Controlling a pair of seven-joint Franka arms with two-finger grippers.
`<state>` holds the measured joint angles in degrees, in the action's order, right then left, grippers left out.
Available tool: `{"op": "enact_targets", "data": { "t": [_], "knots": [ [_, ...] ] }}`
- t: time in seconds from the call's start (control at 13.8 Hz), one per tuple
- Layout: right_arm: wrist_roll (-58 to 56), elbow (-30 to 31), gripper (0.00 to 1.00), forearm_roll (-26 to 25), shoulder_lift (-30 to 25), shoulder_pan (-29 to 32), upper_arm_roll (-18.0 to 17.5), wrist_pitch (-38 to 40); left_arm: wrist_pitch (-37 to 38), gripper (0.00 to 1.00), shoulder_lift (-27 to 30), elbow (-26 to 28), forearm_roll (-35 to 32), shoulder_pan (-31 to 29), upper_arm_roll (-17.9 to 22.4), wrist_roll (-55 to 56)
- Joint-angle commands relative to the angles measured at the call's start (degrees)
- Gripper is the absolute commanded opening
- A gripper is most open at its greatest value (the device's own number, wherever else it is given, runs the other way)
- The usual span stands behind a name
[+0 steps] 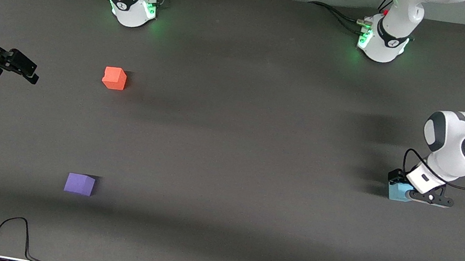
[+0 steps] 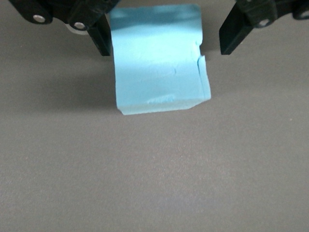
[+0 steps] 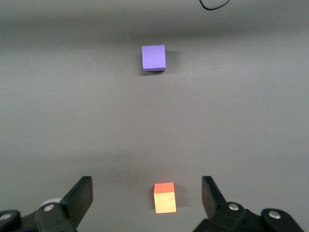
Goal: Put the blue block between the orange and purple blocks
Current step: 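Close the left gripper around the light blue cube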
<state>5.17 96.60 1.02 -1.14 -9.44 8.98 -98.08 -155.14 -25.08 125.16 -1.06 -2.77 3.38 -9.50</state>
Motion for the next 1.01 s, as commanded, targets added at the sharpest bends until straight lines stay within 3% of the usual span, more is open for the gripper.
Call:
{"op": "enact_targets", "data": {
  "t": [0.0, 0.14, 0.29, 0.65, 0.79, 0.94],
  "knots": [
    [0.37, -1.15, 1.0, 0.82, 0.7, -0.32, 0.34, 0.0, 0.63, 1.0, -0.94, -2.46, 0.18, 0.66, 0.14, 1.85],
    [0.37, -1.15, 1.0, 0.91, 0.69, -0.32, 0.34, 0.0, 0.8, 1.0, -0.94, -3.33, 0.18, 0.75, 0.05, 2.12],
    [0.37, -1.06, 1.0, 0.91, 0.7, -0.23, 0.34, 0.08, 0.89, 0.91, -0.94, -3.61, 0.27, 0.66, 0.05, 2.12],
    [0.37, -1.06, 1.0, 0.82, 0.7, -0.32, 0.34, 0.08, 0.8, 0.54, -2.42, -4.13, 0.62, 1.01, -0.04, 5.1],
    [0.37, -1.06, 1.0, 0.91, 0.7, -0.32, 0.34, 0.08, 1.41, 0.5, -2.26, -4.83, 0.62, 1.01, -0.12, 5.28],
    [0.37, -1.06, 1.0, 0.82, 0.7, -0.32, 0.34, 0.0, 9.27, 0.5, -1.03, -8.85, 0.44, 0.84, -0.12, 4.67]
  ]
}}
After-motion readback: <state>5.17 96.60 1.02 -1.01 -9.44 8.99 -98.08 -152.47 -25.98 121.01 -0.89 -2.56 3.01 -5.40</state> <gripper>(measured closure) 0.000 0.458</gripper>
